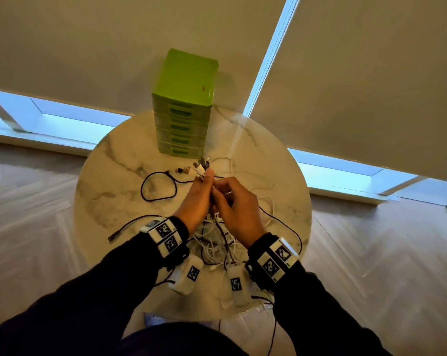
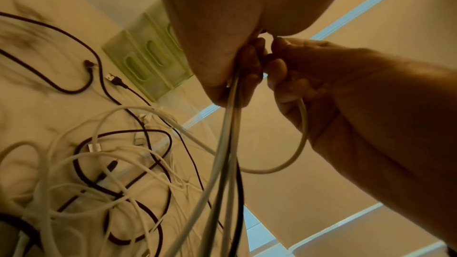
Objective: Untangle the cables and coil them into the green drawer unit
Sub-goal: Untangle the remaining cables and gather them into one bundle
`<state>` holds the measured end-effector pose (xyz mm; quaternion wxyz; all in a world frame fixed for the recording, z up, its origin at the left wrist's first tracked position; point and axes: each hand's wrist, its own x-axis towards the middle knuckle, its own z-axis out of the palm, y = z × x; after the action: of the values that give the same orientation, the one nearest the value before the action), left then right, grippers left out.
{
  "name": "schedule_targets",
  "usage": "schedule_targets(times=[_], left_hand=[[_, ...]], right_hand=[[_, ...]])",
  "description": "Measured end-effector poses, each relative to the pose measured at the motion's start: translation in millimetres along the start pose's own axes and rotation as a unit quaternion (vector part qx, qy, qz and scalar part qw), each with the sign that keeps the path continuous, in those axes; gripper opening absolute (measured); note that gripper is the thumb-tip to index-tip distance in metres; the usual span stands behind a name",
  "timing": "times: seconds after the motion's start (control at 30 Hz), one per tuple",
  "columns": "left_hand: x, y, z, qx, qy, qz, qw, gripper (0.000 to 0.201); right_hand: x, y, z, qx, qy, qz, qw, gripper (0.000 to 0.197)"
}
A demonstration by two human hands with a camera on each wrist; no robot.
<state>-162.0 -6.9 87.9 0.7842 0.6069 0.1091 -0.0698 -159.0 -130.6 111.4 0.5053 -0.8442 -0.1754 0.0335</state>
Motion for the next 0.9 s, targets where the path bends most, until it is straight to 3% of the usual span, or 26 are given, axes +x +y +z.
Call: schedule_targets(times=[0.1, 0.2, 0.3, 0.43, 0.57, 0.67, 0.77, 0.83, 0.9], left_hand=[[-5.9, 1.6, 8.2, 0.077, 0.029, 0.014, 0.997, 0.050], [-9.3, 9.7, 8.4, 0.116, 0.062, 0.037, 0.991, 0.053], [-8.6, 23.0, 0.8, 0.067, 0.071, 0.046, 0.994, 0.051], [-11.2, 35.8, -6.7, 0.044, 0.081, 0.098, 0.991, 0.050], [-12.8, 46.3, -8.1, -0.107, 0.054, 0.106, 0.987, 0.048], [-15.2, 65.8, -14.4, -0.146, 0.037, 0.101, 0.983, 0.049], [-18.0, 94.0, -29.6, -0.151, 0.041, 0.126, 0.979, 0.048], [-16.3, 107.7, -40.5, -0.134, 0.068, 0.139, 0.979, 0.048], [-12.0, 108.2, -48.2, -0.071, 0.100, 0.143, 0.982, 0.046]], right_hand=[[-13.1, -7.6, -4.4, 0.013, 0.010, 0.025, 1.000, 0.014], [-20.7, 2.6, -4.2, -0.057, 0.004, 0.052, 0.997, 0.016], [-23.4, 32.0, -7.0, -0.139, -0.074, 0.056, 0.986, 0.023], [-16.6, 59.1, -13.8, -0.087, -0.177, -0.005, 0.980, 0.022], [2.5, 72.0, -14.6, -0.099, -0.262, 0.041, 0.959, 0.021], [9.9, 73.3, -9.9, -0.148, -0.295, 0.037, 0.943, 0.027], [16.5, 78.4, -9.6, -0.272, -0.351, 0.049, 0.895, 0.033], [21.3, 86.5, -14.9, -0.323, -0.340, 0.095, 0.878, 0.054], [32.1, 91.4, -24.7, -0.323, -0.271, 0.126, 0.898, 0.065]])
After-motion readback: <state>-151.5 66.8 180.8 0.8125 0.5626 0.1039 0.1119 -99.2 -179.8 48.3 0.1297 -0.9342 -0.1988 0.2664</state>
